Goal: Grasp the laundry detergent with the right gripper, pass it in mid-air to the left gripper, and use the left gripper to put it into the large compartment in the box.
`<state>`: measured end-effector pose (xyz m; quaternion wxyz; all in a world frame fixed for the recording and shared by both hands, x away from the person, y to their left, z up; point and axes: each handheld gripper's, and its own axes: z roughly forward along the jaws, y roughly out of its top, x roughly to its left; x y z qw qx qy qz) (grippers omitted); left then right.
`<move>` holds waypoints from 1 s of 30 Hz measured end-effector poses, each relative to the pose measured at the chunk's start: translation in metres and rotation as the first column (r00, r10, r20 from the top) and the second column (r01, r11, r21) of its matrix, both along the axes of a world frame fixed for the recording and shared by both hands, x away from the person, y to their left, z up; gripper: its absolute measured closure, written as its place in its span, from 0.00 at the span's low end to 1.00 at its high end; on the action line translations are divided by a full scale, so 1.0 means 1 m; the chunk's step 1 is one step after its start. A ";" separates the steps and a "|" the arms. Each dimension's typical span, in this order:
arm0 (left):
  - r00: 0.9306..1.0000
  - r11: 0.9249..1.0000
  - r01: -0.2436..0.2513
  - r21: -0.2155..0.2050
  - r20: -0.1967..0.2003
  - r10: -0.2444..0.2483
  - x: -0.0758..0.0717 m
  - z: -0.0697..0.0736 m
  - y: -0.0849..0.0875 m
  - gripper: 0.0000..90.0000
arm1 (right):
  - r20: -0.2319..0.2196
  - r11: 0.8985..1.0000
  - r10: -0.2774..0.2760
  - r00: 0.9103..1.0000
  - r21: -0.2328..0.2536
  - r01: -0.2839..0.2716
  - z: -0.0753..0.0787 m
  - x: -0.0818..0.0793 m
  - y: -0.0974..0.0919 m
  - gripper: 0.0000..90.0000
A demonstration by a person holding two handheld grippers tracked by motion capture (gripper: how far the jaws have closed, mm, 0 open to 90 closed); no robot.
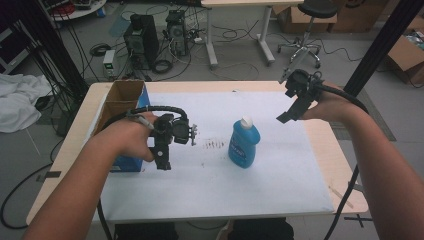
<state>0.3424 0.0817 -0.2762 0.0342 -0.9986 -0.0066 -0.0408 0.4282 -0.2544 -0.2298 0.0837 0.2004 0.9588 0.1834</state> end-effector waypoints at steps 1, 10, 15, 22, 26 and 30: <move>1.000 1.000 -0.001 0.000 0.000 0.001 0.000 0.000 0.000 0.00 | 0.000 1.000 0.000 1.000 0.000 0.000 0.000 0.000 0.000 0.00; 1.000 1.000 -0.001 -0.009 0.000 0.001 -0.002 0.000 0.002 0.00 | -0.024 0.997 0.058 0.998 0.046 -0.057 -0.024 -0.025 0.000 0.00; 1.000 1.000 -0.003 -0.010 -0.001 0.003 -0.002 0.001 0.002 0.00 | -0.033 0.995 0.073 0.997 0.066 -0.071 -0.038 -0.034 0.002 0.00; 1.000 1.000 -0.001 -0.022 0.000 0.001 -0.002 0.000 0.003 0.00 | -0.035 0.989 0.075 0.997 0.132 -0.070 -0.064 -0.050 0.004 0.00; 1.000 1.000 0.002 -0.021 0.001 -0.002 -0.002 0.000 0.004 0.00 | -0.032 0.984 0.073 0.997 0.167 -0.067 -0.075 -0.055 0.006 0.00; 1.000 1.000 0.004 -0.022 0.001 -0.004 -0.002 0.000 0.005 0.00 | -0.029 0.980 0.063 0.998 0.188 -0.056 -0.083 -0.056 0.008 0.00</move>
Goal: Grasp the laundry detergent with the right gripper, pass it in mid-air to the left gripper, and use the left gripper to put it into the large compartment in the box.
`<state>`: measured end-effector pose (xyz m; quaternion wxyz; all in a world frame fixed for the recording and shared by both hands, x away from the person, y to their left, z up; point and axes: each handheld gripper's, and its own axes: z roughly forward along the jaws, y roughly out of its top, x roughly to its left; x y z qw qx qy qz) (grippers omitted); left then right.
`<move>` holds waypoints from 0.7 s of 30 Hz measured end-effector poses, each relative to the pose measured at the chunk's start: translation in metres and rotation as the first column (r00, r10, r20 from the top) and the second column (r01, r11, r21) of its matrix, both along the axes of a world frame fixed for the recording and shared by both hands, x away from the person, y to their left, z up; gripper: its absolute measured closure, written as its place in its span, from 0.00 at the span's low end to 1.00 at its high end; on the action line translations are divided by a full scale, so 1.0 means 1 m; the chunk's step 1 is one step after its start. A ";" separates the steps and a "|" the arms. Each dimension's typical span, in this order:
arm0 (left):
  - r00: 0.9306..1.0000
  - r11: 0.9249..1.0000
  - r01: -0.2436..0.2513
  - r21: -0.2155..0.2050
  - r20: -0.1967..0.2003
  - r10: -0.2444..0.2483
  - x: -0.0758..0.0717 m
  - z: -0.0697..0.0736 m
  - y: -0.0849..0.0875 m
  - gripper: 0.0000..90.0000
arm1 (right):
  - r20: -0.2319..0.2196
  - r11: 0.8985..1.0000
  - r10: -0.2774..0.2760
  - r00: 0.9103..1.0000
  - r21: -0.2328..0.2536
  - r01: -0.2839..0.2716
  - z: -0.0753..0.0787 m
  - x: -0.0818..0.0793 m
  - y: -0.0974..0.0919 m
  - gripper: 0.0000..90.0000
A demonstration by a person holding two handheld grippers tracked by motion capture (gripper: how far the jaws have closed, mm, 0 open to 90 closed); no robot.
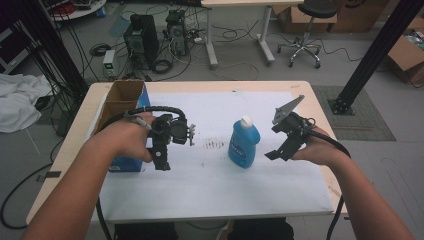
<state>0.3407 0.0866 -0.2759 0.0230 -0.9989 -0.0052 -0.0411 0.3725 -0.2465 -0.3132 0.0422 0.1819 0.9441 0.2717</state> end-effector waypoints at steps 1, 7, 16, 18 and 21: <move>1.000 1.000 0.000 -0.002 0.002 0.000 0.000 0.000 0.000 0.00 | -0.001 1.000 -0.003 1.000 0.002 0.003 -0.001 0.000 0.000 0.00; 1.000 1.000 -0.009 -0.006 0.001 0.009 0.000 -0.001 0.003 0.00 | 0.009 0.999 -0.013 1.000 0.030 0.013 -0.006 -0.001 0.001 0.00; 1.000 1.000 -0.004 -0.009 0.003 0.005 0.000 0.000 0.003 0.00 | 0.030 0.996 -0.033 0.999 0.079 0.031 -0.023 -0.006 0.004 0.00; 1.000 1.000 -0.005 -0.007 0.001 0.005 0.000 0.000 0.002 0.00 | 0.033 0.994 -0.043 0.999 0.104 0.039 -0.028 -0.007 0.005 0.00; 1.000 1.000 -0.003 -0.009 0.001 0.003 0.000 0.000 0.002 0.00 | 0.042 0.989 -0.061 0.997 0.139 0.055 -0.035 -0.009 0.007 0.00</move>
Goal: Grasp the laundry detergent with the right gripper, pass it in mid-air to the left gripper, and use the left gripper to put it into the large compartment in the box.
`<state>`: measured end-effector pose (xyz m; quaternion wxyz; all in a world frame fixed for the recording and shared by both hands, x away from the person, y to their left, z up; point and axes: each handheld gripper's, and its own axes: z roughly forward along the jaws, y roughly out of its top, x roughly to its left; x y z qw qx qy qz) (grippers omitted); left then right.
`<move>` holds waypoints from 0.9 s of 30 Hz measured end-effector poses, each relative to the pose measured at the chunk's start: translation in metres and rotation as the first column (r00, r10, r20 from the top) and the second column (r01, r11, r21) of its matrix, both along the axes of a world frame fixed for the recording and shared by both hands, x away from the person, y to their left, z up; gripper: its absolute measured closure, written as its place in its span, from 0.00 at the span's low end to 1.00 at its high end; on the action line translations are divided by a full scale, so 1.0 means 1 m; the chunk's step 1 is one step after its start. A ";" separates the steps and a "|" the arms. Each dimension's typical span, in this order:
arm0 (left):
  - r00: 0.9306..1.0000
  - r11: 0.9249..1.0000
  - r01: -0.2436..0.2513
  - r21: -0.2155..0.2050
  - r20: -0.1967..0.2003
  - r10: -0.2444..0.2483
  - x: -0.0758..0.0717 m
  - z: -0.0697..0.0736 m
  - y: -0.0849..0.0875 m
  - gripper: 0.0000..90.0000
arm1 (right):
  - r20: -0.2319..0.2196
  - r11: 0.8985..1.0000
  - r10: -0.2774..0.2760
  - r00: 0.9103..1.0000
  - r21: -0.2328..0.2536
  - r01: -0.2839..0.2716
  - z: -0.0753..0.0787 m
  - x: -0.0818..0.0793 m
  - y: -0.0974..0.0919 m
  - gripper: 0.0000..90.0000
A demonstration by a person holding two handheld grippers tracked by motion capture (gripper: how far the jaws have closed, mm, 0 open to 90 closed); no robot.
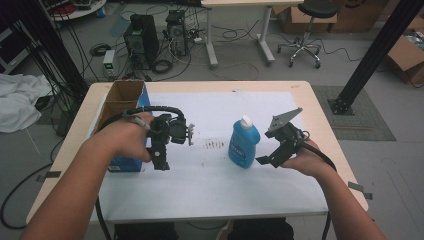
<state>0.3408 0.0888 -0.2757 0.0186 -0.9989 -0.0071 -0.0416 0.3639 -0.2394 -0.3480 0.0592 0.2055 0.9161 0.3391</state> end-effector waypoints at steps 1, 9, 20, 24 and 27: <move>1.000 1.000 0.000 -0.001 0.000 0.000 0.000 0.000 0.000 0.00 | 0.000 1.000 0.000 1.000 0.000 0.000 0.000 0.000 0.000 0.00; 1.000 1.000 -0.001 -0.006 0.006 0.001 0.000 0.002 0.003 0.00 | 0.026 0.995 -0.053 0.998 0.090 0.051 -0.020 -0.001 0.004 0.00; 1.000 1.000 0.002 -0.007 0.006 -0.002 0.000 0.001 0.005 0.00 | 0.078 0.970 -0.130 0.988 0.216 0.111 -0.037 -0.003 0.009 0.00; 1.000 1.000 0.003 -0.007 0.006 -0.003 0.000 0.000 0.005 0.00 | 0.082 0.964 -0.149 0.985 0.236 0.126 -0.043 -0.002 0.012 0.00; 1.000 1.000 0.005 -0.007 0.003 -0.005 0.001 0.000 0.005 0.00 | 0.094 0.961 -0.159 0.983 0.244 0.132 -0.047 -0.003 0.016 0.00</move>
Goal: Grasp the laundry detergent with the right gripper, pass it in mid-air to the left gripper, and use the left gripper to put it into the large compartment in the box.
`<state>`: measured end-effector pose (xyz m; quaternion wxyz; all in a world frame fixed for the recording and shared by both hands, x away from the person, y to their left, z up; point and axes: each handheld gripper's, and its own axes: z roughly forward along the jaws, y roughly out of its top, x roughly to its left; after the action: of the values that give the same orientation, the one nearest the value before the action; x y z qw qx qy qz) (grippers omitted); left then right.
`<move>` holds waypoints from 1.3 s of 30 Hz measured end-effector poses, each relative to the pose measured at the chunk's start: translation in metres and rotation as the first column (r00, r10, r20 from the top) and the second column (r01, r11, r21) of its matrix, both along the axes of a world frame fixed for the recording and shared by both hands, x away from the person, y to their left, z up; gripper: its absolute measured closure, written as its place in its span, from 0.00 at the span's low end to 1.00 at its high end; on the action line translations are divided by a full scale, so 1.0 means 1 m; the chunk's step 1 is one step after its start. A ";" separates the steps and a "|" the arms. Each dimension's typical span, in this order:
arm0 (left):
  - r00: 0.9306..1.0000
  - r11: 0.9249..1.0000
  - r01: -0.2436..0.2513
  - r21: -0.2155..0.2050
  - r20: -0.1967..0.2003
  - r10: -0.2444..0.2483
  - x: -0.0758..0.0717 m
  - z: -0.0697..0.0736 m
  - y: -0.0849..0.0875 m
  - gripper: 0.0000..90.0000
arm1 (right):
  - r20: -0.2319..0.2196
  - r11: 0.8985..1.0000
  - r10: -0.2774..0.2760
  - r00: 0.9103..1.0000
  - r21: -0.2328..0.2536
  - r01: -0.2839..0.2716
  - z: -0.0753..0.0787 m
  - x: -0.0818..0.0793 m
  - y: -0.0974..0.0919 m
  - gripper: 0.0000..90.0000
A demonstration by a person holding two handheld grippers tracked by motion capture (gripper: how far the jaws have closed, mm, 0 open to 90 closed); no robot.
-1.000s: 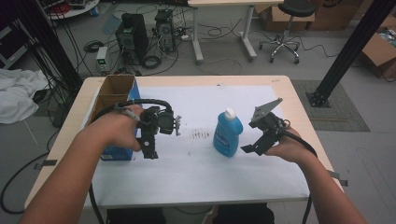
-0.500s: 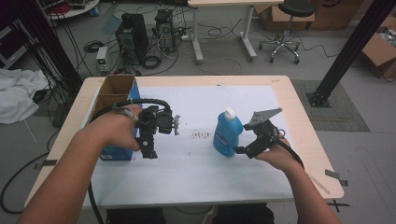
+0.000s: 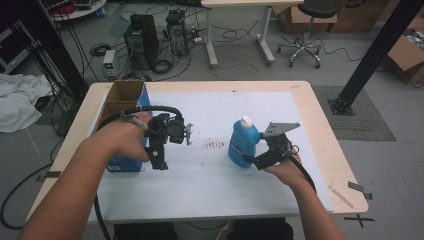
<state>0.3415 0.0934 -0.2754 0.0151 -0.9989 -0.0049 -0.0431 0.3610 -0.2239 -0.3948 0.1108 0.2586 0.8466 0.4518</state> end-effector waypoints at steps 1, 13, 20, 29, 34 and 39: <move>1.000 1.000 -0.003 -0.001 0.001 0.003 0.000 0.000 0.001 0.00 | 0.014 1.000 -0.014 1.000 0.003 0.014 -0.002 0.000 0.002 0.00; 1.000 1.000 -0.004 -0.002 0.001 0.004 0.001 0.000 0.002 0.00 | 0.066 0.995 -0.073 0.995 0.066 0.069 -0.014 -0.002 0.010 0.00; 1.000 1.000 -0.008 -0.003 0.002 0.008 0.001 0.000 0.003 0.00 | 0.085 0.992 -0.100 0.991 0.090 0.092 -0.019 -0.002 0.016 0.01; 1.000 1.000 -0.014 -0.004 0.002 0.014 0.001 0.000 0.006 0.00 | 0.110 0.984 -0.131 0.985 0.136 0.115 -0.022 -0.001 0.020 0.08; 1.000 1.000 -0.016 -0.004 0.003 0.016 0.001 -0.001 0.007 0.00 | 0.108 0.983 -0.128 0.986 0.147 0.111 -0.023 -0.001 0.021 0.14; 1.000 1.000 -0.015 -0.002 0.000 0.015 0.001 -0.001 0.007 0.00 | 0.114 0.982 -0.133 0.985 0.150 0.115 -0.024 -0.002 0.022 0.16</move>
<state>0.3425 0.1005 -0.2762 0.0146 -0.9989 -0.0125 -0.0431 0.3593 -0.2021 -0.4187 0.1722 0.2898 0.7859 0.5184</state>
